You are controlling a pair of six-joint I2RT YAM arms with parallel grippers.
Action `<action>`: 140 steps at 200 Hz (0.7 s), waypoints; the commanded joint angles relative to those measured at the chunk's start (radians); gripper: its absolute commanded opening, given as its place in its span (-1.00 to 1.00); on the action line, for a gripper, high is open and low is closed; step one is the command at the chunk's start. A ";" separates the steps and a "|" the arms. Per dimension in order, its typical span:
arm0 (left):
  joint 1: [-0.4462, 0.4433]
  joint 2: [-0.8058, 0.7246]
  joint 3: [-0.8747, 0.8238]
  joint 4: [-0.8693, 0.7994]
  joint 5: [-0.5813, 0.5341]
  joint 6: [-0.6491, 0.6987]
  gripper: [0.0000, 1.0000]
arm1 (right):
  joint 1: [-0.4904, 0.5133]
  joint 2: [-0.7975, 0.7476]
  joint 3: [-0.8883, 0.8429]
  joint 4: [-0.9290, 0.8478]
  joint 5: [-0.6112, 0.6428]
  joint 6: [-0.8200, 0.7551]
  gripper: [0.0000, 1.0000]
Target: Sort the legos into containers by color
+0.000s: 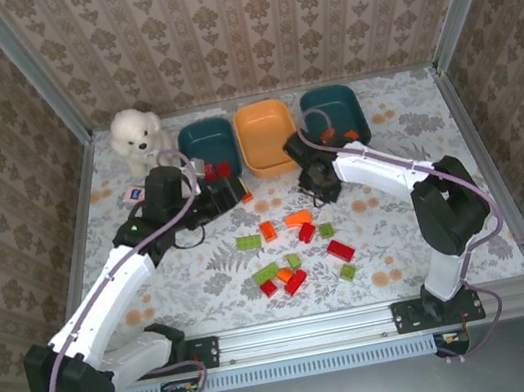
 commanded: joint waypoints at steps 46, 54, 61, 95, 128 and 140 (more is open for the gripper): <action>0.155 0.187 0.178 -0.078 0.010 -0.090 0.75 | 0.024 0.341 0.537 0.023 -0.035 -0.402 -0.35; 0.159 0.203 0.195 -0.072 0.017 -0.086 0.75 | 0.020 0.394 0.599 0.026 -0.030 -0.427 -0.35; 0.160 0.215 0.210 -0.070 0.021 -0.083 0.75 | 0.014 0.442 0.654 0.023 -0.030 -0.442 -0.34; 0.163 0.234 0.230 -0.066 0.024 -0.072 0.75 | -0.027 0.604 0.813 0.057 -0.040 -0.458 -0.33; 0.165 0.219 0.212 -0.090 0.021 -0.079 0.75 | -0.073 0.729 0.919 0.035 -0.094 -0.398 -0.32; 0.165 0.207 0.202 -0.090 0.017 -0.085 0.75 | -0.083 0.760 0.931 0.035 -0.102 -0.381 -0.32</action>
